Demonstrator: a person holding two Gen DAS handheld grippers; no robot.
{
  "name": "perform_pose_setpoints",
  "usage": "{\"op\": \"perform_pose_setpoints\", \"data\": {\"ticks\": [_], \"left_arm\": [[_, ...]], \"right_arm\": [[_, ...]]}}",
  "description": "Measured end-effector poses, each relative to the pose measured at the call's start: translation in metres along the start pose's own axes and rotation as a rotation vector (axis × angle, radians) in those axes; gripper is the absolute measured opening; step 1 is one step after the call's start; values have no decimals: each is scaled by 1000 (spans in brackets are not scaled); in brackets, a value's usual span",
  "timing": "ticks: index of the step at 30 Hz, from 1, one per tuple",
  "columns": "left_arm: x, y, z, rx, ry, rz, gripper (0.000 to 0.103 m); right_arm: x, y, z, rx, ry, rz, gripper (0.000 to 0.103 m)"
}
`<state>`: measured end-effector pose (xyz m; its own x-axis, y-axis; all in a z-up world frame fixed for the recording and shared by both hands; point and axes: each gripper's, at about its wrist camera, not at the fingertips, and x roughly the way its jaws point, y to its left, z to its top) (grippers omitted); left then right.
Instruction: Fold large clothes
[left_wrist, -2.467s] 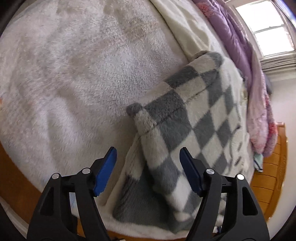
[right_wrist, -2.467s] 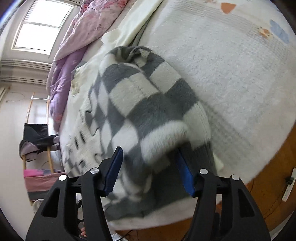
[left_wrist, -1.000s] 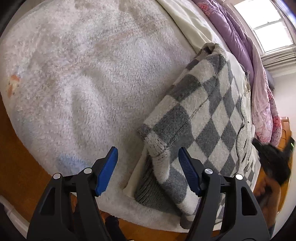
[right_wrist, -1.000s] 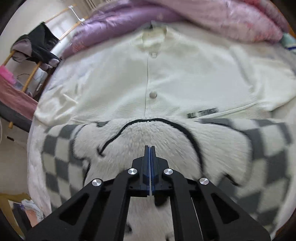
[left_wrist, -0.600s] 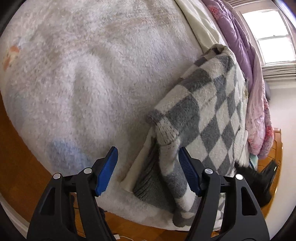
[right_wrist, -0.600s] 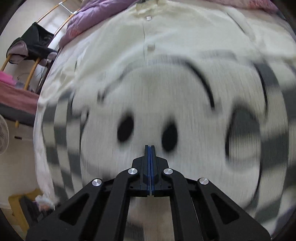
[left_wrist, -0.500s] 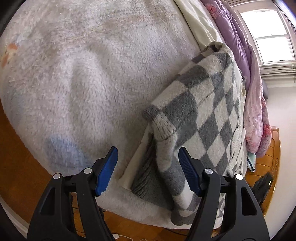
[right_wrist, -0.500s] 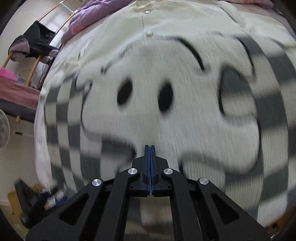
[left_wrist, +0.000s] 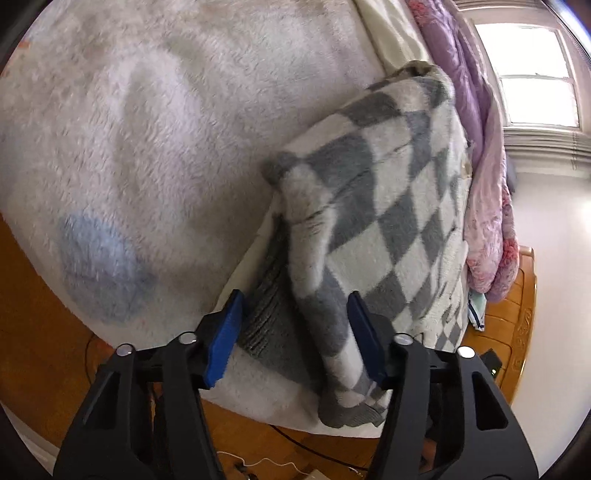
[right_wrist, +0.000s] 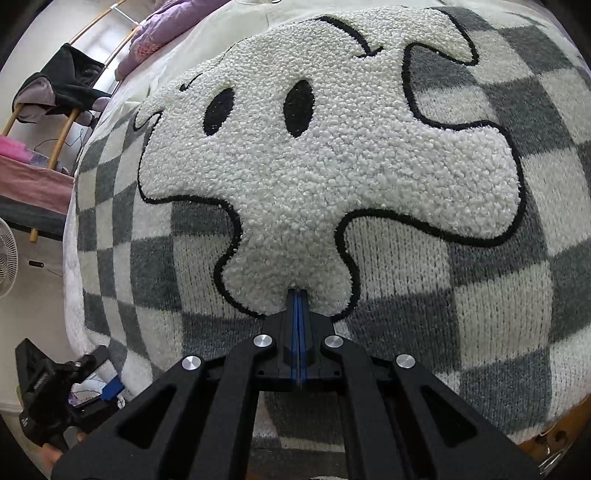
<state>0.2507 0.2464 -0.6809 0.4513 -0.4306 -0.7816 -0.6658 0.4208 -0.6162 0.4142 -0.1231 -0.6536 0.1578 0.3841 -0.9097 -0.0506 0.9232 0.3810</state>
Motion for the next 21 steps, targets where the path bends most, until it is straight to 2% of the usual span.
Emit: {"op": "perform_pose_setpoints", "data": {"ticks": [8, 9, 10, 14, 18, 20, 21], "left_arm": [[9, 11, 7, -54, 13, -14, 51], [8, 11, 7, -56, 8, -23, 46], [7, 10, 9, -49, 1, -35, 21], [-10, -11, 9, 28, -17, -92, 19], [-28, -25, 10, 24, 2, -150, 18], [-32, -29, 11, 5, 15, -189, 18], [-34, -32, 12, 0, 16, -195, 18]], "right_arm": [[-8, -9, -13, 0, -15, 7, 0], [-10, -8, -15, -4, -19, 5, 0], [-13, -6, -16, -16, -23, -3, 0], [-39, 13, -25, -147, -65, -50, 6], [-64, 46, -44, -313, -125, 25, 7], [-71, 70, -58, -412, -135, 112, 15], [-73, 78, -64, -447, -139, 151, 33]]}}
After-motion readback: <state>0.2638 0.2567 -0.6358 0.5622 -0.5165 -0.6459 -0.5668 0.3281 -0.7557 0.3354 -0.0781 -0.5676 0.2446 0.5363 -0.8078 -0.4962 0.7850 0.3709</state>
